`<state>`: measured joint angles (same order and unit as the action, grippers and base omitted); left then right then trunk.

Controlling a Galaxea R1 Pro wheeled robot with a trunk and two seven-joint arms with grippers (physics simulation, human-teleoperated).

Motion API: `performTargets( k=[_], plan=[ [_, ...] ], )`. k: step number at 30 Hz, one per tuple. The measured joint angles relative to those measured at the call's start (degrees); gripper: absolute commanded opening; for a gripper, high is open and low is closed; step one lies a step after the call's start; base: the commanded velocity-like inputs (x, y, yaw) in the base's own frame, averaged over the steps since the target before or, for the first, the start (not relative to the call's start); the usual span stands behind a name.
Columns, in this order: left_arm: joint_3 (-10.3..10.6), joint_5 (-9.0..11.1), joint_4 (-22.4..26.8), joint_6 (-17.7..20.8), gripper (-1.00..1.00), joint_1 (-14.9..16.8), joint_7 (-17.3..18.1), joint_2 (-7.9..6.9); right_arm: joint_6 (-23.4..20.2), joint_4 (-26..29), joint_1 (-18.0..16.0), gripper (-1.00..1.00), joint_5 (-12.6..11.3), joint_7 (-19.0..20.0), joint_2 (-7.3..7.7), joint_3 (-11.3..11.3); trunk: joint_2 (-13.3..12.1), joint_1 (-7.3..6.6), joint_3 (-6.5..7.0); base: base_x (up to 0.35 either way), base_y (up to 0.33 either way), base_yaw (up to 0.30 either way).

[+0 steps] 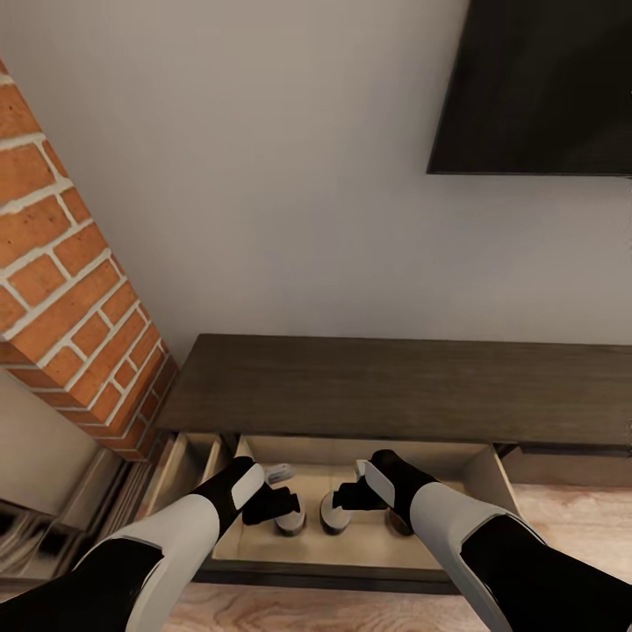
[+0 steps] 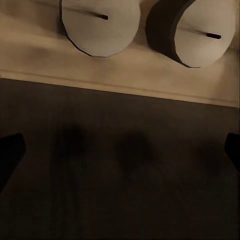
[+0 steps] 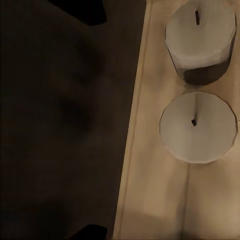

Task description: Place each of the two pumpkins and all three candles from the living room inside a cabinet in the living room (use any cabinet), then make sure every cabinet is closed, and position the cauldron so it is next to a table in the living room.

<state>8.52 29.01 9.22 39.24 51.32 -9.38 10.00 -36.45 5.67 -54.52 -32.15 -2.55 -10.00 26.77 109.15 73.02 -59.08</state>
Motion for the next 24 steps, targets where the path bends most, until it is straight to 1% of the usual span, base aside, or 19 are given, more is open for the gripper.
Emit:
performTargets(
  k=[6,24],
  plan=[
    [0.0,0.0,0.0,0.1,1.00,0.0,0.0,0.00,0.0,0.0,0.0,1.00,0.0,0.0,0.00,0.0,-2.4,-1.32,1.35,0.000,0.000,0.000],
    [0.0,0.0,0.0,0.1,1.00,0.0,0.0,0.00,-0.1,0.0,0.0,1.00,0.0,0.0,0.00,0.0,-9.6,-5.27,6.17,0.000,0.000,0.000]
  ],
)
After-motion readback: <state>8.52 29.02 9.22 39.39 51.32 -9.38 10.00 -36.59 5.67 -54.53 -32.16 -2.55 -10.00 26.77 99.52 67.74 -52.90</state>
